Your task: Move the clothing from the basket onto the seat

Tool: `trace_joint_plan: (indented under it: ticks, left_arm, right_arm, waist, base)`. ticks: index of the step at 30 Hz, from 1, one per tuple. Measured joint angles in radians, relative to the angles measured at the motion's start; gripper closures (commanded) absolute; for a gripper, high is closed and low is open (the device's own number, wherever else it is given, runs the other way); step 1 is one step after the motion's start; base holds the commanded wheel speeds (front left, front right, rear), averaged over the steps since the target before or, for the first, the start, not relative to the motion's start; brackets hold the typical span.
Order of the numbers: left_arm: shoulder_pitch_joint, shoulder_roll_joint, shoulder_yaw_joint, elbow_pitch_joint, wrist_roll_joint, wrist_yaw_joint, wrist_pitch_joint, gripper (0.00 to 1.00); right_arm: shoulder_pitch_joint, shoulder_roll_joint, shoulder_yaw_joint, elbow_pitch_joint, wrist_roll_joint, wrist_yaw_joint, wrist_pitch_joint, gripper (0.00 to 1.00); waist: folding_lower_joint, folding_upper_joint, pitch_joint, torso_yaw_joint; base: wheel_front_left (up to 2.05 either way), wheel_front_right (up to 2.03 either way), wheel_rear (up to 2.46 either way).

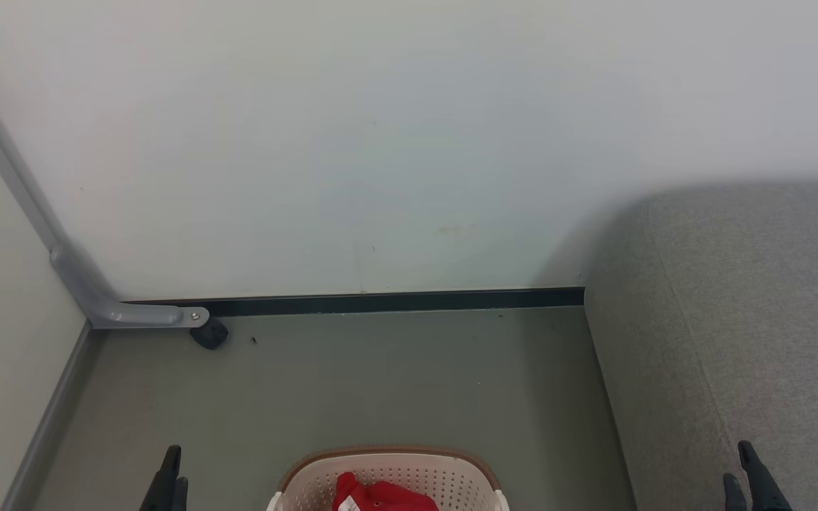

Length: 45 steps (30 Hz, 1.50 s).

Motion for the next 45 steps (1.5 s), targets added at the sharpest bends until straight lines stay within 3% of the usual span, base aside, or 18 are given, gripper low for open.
trace_joint_plan:
  ticks: [22,38,45]
  left_arm:
    - [-0.004,0.005,-0.034,-0.040,0.020,0.000,-0.075,0.00]
    - [-0.025,0.050,-0.100,-0.058,0.263,0.000,-0.146,0.00]
    - [-0.028,0.058,-0.119,-0.067,0.387,0.020,-0.172,0.00]
  right_arm:
    - [-0.021,-0.007,0.058,-0.035,-0.032,0.000,-0.054,0.00]
    - [-0.060,-0.078,0.188,-0.055,-0.228,0.001,-0.130,0.00]
    - [-0.077,-0.112,0.235,-0.054,-0.358,0.001,-0.164,0.00]
  waist:
    - [0.0000,0.0000,0.002,0.001]
    - [0.0000,0.0000,0.005,0.000]
    - [0.0000,0.0000,0.004,-0.001]
  base:
    - [0.00,0.00,0.00]
    - [0.00,0.00,0.00]
    - [0.00,0.00,0.00]
